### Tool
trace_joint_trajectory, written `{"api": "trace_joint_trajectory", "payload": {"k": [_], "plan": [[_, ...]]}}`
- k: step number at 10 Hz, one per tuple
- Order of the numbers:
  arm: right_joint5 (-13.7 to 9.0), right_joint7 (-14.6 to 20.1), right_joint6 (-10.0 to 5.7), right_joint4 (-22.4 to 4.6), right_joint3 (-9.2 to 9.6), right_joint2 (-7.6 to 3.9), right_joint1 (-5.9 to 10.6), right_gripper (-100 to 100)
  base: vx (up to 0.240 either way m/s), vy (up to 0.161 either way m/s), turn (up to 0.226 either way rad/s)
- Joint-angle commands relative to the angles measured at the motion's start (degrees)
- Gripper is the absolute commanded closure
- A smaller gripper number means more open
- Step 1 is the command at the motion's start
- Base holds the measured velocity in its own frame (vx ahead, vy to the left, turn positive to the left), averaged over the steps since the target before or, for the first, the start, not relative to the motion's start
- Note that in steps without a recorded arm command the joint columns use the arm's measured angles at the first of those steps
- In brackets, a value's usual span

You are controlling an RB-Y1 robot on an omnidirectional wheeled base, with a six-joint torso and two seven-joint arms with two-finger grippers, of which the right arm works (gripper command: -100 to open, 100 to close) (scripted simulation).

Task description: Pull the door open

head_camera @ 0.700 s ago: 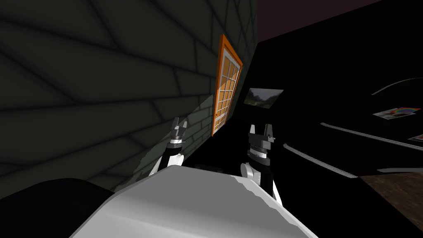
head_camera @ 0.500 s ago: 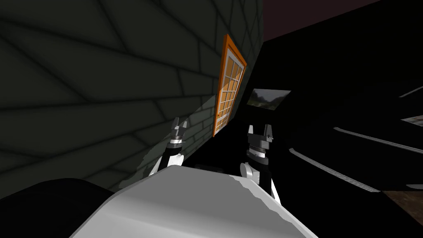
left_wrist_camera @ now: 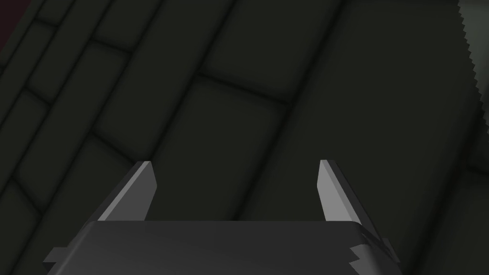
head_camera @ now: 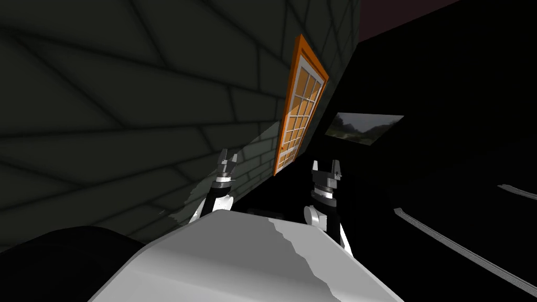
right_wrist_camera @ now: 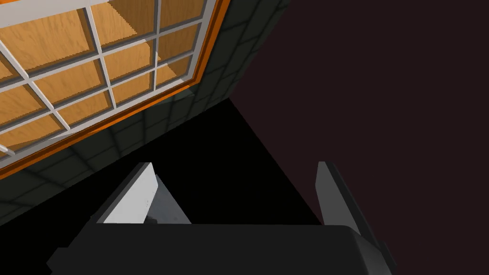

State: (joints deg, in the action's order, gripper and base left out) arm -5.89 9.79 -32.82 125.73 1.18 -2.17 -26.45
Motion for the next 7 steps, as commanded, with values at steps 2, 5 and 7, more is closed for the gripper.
{"api": "trace_joint_trajectory", "payload": {"k": [2,5,7], "plan": [[-1.28,2.1,-0.78,-3.1,-0.16,-0.52,0.99,-100,0.083,-0.099,0.266],[-3.06,4.91,-1.68,-7.18,-0.48,-1.14,2.33,-100,0.092,-0.128,0.266],[-4.51,7.2,-2.42,-10.51,-0.74,-1.58,3.42,-100,0.086,-0.135,0.323]]}}
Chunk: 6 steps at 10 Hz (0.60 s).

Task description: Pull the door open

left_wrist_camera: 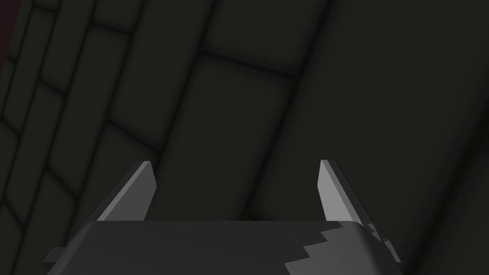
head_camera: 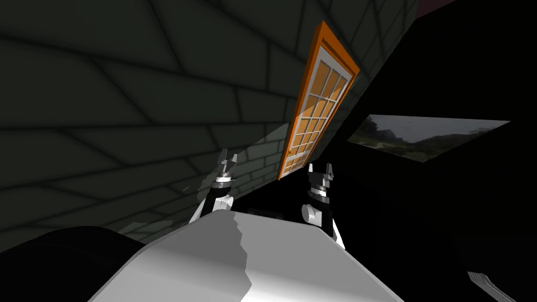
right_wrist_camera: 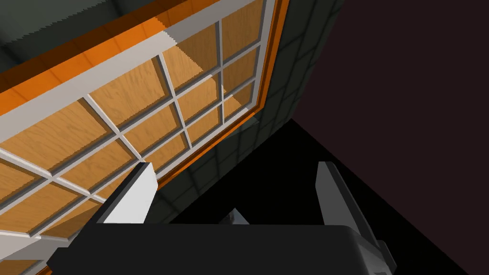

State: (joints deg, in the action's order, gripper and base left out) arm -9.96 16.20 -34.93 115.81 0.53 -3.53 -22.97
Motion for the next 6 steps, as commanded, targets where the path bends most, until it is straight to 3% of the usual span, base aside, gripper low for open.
{"api": "trace_joint_trajectory", "payload": {"k": [1,6], "plan": [[-0.96,1.61,-0.57,-1.77,-0.17,-0.36,0.32,-100,0.08,-0.107,0.185],[-3.64,5.86,-1.93,-7.94,-0.65,-1.02,2.35,-100,0.057,-0.116,0.19]]}}
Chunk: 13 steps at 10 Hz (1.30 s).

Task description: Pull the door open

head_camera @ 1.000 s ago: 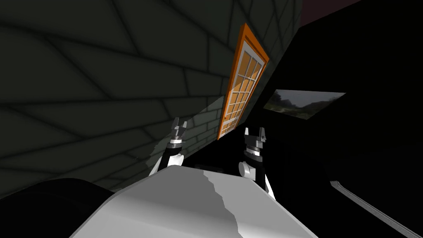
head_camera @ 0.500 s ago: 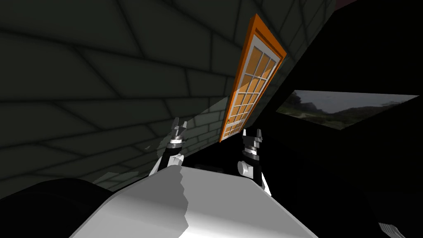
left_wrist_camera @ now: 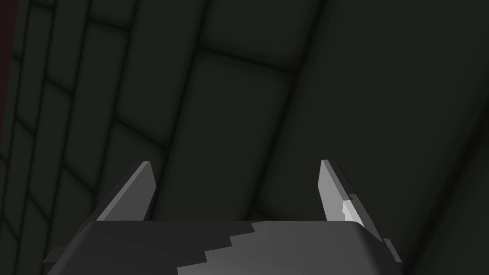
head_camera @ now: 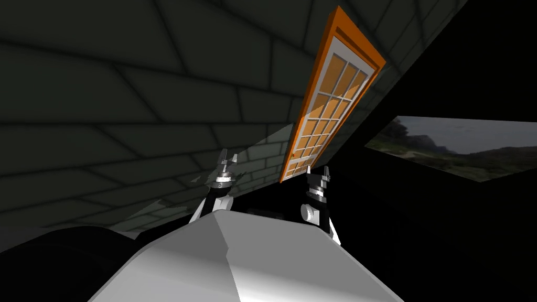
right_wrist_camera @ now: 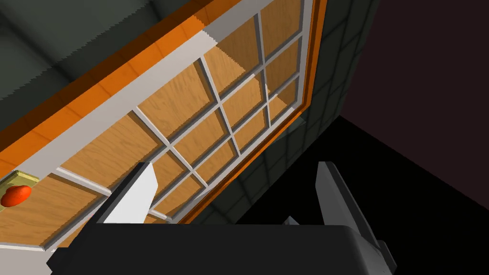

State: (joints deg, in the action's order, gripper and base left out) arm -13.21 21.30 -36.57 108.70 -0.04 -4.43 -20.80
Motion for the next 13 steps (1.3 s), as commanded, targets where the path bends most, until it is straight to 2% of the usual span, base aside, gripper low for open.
{"api": "trace_joint_trajectory", "payload": {"k": [1,13], "plan": [[-0.96,1.66,-0.58,-2.14,-0.19,-0.25,0.61,-100,0.053,-0.122,0.272],[-8.21,13.12,-4.26,-18.78,-1.48,-1.4,6.06,-100,0.024,-0.125,0.21]]}}
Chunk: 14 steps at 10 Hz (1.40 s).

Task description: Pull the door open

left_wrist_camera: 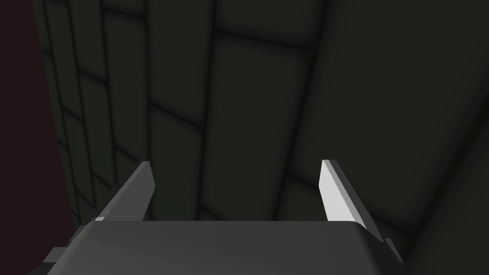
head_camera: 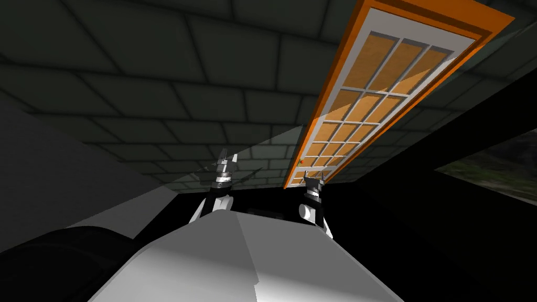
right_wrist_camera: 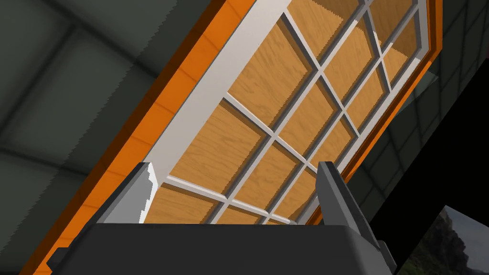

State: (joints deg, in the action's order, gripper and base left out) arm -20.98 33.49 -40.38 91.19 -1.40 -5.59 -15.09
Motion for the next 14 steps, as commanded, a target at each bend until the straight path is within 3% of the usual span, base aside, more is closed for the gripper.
{"api": "trace_joint_trajectory", "payload": {"k": [1,14], "plan": [[-1.07,1.92,-0.77,-2.71,-0.23,-0.31,0.82,-100,0.032,-0.144,0.193],[-9.07,14.56,-4.83,-21.08,-1.66,-0.92,6.84,-100,-0.01,-0.134,0.209]]}}
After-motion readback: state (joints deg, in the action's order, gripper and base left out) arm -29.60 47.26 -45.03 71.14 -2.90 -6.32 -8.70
